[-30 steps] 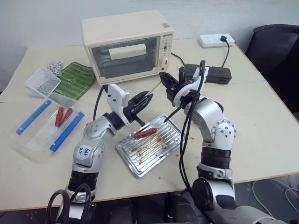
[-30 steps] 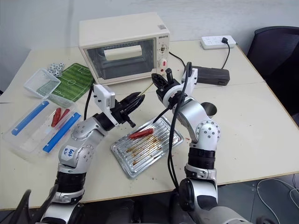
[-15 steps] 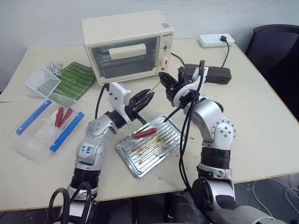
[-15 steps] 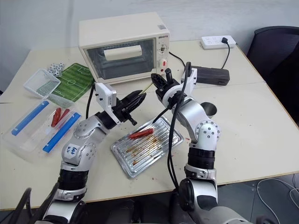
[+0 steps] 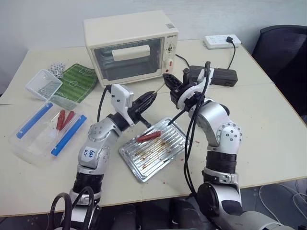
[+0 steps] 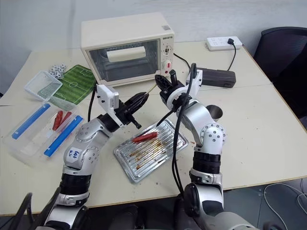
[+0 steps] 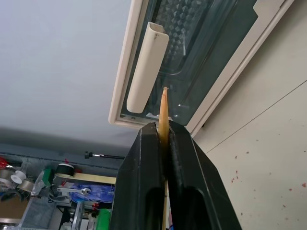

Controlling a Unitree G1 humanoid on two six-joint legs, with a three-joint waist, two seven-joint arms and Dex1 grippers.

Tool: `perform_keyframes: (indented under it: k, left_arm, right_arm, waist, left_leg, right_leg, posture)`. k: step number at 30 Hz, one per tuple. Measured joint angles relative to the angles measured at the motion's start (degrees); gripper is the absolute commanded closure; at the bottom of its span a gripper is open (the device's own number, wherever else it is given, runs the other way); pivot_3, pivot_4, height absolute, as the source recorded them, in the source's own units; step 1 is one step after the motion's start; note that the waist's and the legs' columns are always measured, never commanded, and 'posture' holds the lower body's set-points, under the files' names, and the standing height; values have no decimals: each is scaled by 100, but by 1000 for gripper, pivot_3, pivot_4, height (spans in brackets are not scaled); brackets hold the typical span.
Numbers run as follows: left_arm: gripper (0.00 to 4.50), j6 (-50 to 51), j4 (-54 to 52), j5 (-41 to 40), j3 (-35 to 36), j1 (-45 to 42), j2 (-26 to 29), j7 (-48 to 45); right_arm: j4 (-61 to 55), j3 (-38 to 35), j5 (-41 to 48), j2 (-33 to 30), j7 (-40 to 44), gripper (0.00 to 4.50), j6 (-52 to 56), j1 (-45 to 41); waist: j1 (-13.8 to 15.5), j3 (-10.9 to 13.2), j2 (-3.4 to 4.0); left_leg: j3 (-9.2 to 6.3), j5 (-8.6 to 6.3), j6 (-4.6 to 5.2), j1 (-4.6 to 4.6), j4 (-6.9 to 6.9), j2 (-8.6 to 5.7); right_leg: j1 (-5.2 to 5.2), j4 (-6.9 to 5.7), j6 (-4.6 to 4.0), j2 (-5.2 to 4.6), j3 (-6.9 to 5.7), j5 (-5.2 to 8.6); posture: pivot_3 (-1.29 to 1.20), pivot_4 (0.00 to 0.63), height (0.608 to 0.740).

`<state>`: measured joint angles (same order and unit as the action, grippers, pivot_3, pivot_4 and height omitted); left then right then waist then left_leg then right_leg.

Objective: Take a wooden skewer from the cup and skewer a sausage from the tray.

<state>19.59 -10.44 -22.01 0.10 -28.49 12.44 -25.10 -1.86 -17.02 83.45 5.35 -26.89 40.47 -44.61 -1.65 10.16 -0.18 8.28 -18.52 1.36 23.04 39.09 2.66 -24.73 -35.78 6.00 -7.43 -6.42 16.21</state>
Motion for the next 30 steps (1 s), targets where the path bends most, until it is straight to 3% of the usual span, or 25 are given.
perform_keyframes:
  k: [8,14,20,24,27,30]
  left_arm:
    - [4500,4,-1,6,64,-4,59,11]
    - [4500,249,-174,-31,356,103,719,-122]
    - [4500,828,-1069,-394,892,879,1609,-410]
    - [4500,1262,-1853,-746,1346,1710,2141,-618]
    - [4500,1537,-2369,-989,1880,2420,2442,-692]
    - [4500,1699,-2682,-1153,2334,2907,2498,-668]
  right_arm:
    - [-1,100,-25,-174,133,757,28,-1]
    - [-4,749,-1081,-1795,1435,757,620,-305]
    - [-272,2807,-3586,-3795,4450,757,315,-696]
    - [-241,3907,-4899,-4100,6103,757,-450,-723]
    - [-133,4376,-5600,-4127,7080,142,-952,-735]
    - [-24,4568,-5979,-4089,7715,23,-1216,-725]
  waist:
    - [1,0,0]
    - [-7,0,0]
    - [-29,1,-1]
    - [-11,4,-8]
    - [-1,6,-11]
    - [23,7,-14]
  left_leg:
    - [0,0,0,0,0,0]
    - [2,0,1,2,0,0]
    - [10,-1,0,1,-7,6]
    - [13,0,-1,2,1,4]
    - [11,0,-1,2,2,3]
    - [4,-1,-1,0,5,1]
  right_leg:
    - [0,0,0,0,0,0]
    - [-6,0,0,-1,2,0]
    - [-18,3,-2,1,6,1]
    - [-21,-6,-2,-5,8,1]
    - [-19,-5,-2,-9,7,1]
    - [-9,-2,-2,-13,-2,0]
  posture:
    - [0,150,740]
    - [0,150,740]
    - [0,150,740]
    - [0,150,740]
    - [0,150,740]
    - [0,150,740]
